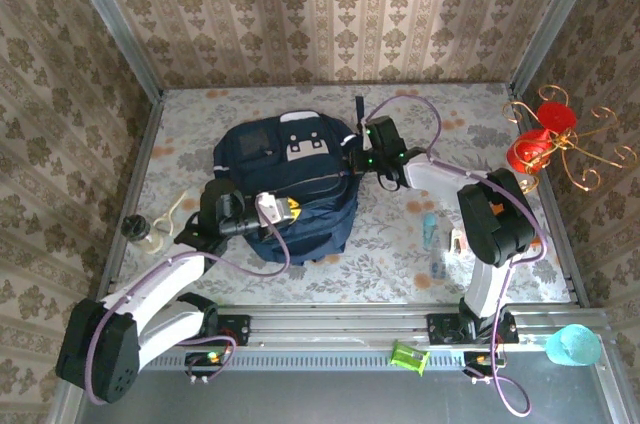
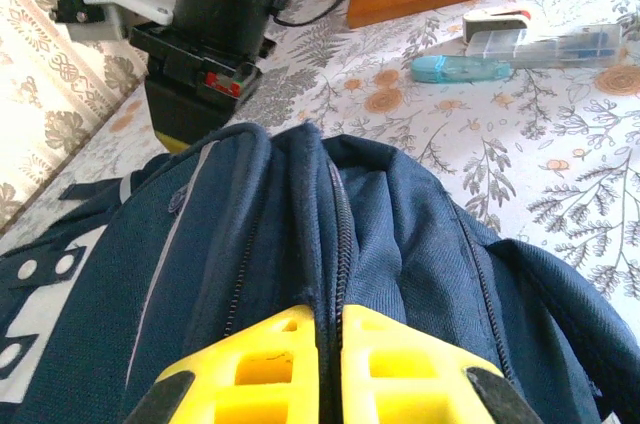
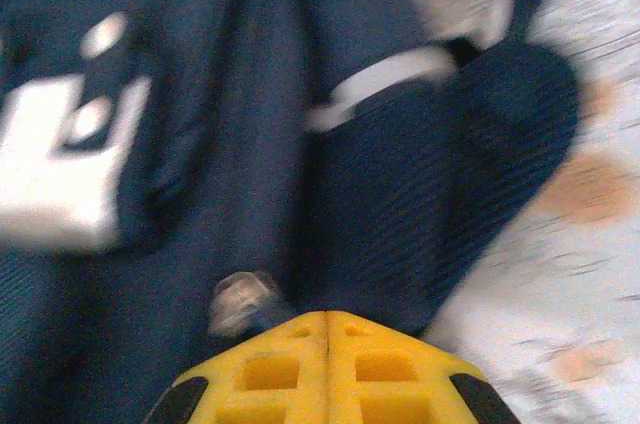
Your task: Pack the student bag
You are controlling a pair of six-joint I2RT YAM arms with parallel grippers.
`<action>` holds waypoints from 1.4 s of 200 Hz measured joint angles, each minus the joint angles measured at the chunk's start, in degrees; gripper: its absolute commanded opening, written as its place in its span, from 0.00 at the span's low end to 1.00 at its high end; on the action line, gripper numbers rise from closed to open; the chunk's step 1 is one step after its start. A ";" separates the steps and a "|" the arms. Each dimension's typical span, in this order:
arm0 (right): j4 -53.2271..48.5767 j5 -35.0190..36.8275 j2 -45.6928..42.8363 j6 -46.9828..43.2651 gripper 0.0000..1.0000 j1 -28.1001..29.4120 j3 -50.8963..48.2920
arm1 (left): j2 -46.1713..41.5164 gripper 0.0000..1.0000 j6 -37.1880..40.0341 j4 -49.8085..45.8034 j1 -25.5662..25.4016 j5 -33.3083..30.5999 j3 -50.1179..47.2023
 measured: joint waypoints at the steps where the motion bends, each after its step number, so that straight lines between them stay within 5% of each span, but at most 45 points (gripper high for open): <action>1: 0.00 0.26 0.11 -0.02 0.00 -0.28 0.13 | 0.00 0.00 0.00 -0.07 0.09 0.11 -0.02; 35: -0.02 5.86 3.21 -0.13 0.00 -6.64 2.29 | 0.00 0.00 0.00 -0.52 0.48 1.46 -0.33; 66: -0.04 6.78 3.43 -0.52 0.00 -6.40 2.29 | 0.04 0.00 -0.07 -0.48 0.57 1.68 -0.33; 104: -1.20 3.82 -0.35 -2.36 0.26 -5.53 -0.09 | 2.49 0.00 -0.55 0.76 0.33 2.19 -0.33; 155: -3.54 -8.46 -15.30 -5.29 0.55 -4.96 -7.37 | 5.73 0.63 -2.62 2.75 -2.62 3.50 -0.31; 171: -3.52 -12.46 -15.80 -8.15 0.61 -4.74 -7.65 | 3.91 0.80 -7.82 5.20 -2.71 3.37 -0.66; 185: -3.63 -15.72 -15.58 -10.58 0.64 -4.44 -7.87 | 1.11 0.85 -13.84 6.95 -2.89 0.74 -0.98; 227: -4.17 -26.05 -12.00 -18.18 0.74 -4.22 -5.81 | -6.21 0.82 -40.15 0.87 -1.66 -21.00 1.57; 280: -10.69 -33.35 -7.54 -30.67 0.72 -4.24 -2.67 | -5.75 0.82 -58.69 -18.03 2.47 -32.04 6.58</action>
